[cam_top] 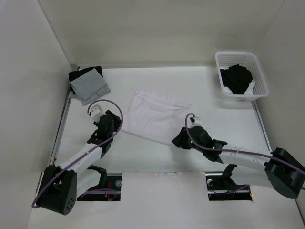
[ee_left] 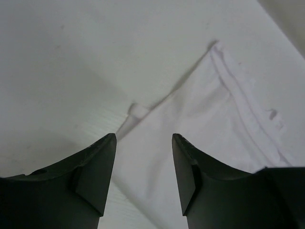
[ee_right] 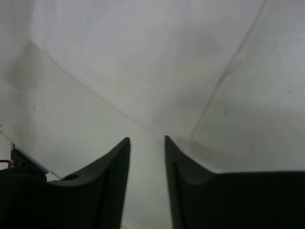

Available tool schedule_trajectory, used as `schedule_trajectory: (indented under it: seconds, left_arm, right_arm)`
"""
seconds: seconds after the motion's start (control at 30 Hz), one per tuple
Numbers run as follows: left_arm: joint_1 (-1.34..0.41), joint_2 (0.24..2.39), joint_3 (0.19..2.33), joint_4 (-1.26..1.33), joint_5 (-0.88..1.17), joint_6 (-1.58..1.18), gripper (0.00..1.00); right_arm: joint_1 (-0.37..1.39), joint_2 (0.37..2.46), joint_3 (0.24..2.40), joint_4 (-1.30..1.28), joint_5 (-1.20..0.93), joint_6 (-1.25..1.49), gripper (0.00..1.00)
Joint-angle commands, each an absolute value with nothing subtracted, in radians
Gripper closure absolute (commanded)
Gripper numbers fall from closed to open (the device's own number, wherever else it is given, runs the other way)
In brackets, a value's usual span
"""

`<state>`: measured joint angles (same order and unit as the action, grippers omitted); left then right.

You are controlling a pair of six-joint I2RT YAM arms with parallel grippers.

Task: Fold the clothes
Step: Fold the tank top

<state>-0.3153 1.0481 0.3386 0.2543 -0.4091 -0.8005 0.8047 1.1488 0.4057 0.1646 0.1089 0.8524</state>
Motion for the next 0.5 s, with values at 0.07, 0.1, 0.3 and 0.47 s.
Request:
schedule_trajectory:
  seconds: [0.07,0.1,0.3,0.47]
  left_arm:
    - [-0.245,1.038,0.299,0.155,-0.321,-0.807,0.51]
    - [-0.236,1.055,0.299,0.155,-0.298,-0.805,0.51]
    - [-0.193,1.173,0.291,0.192,-0.219,-0.815,0.54]
    - [-0.196,1.223,0.305,0.224,-0.206,-0.844,0.57]
  right_arm:
    - [0.907,1.078,0.316,0.166,0.250,1.025,0.46]
    - [0.910,1.078,0.311,0.170,0.253,1.037,0.43]
    - [0.912,1.130,0.302,0.160,0.267,1.091,0.48]
    - [0.912,1.199,0.307,0.193,0.245,1.108,0.56]
